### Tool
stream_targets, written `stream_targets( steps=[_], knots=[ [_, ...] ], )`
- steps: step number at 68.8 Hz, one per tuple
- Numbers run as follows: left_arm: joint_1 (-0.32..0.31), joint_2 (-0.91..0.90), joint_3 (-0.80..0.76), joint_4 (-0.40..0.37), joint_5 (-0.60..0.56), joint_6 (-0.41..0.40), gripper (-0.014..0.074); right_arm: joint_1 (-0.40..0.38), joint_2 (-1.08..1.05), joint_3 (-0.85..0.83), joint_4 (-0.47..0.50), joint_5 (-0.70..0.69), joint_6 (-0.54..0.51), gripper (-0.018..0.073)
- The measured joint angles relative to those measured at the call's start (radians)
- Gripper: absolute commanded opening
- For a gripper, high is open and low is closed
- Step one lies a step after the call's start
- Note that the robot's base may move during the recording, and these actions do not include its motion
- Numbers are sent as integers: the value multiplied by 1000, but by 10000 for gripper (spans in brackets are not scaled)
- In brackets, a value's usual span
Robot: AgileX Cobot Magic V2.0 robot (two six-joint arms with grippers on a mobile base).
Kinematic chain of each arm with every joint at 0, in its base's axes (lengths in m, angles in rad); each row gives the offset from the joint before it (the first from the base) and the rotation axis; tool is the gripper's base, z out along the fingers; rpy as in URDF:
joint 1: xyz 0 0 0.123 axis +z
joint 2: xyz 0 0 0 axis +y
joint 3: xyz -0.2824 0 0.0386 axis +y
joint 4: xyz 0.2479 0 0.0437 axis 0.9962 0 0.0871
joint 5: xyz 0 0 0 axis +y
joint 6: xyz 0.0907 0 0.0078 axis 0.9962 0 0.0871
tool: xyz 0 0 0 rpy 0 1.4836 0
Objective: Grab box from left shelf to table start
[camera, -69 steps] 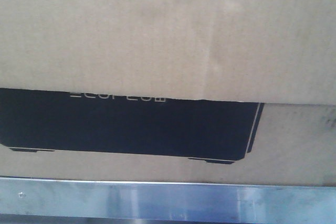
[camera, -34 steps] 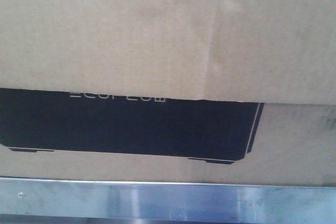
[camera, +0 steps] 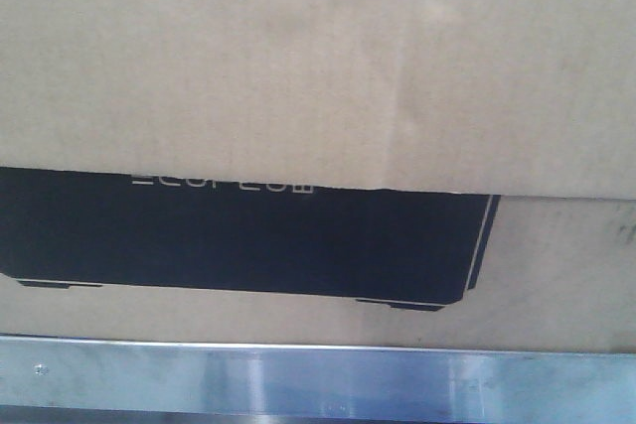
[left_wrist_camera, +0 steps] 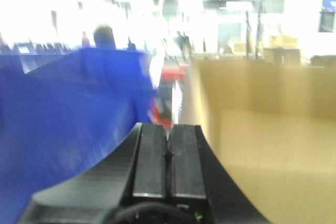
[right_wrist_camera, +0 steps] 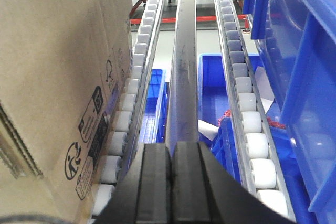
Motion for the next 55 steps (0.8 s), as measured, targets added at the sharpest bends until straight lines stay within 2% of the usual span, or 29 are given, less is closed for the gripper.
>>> stream_targets(
  steps=[9,15,23,38,55],
  knots=[
    [0,97,-165,7,116,0,312,0,0,0,0,0,0,57],
    [0,162,-243,7,184,0,428,0,0,0,0,0,0,57],
    [0,270,-329,-7,303,0,433,0,0,0,0,0,0,57],
    [0,474,-526,-95,533,0,433,0,0,0,0,0,0,57],
    [-81,721,-743,-115,777,0,434,0,0,0,0,0,0,57]
  ],
)
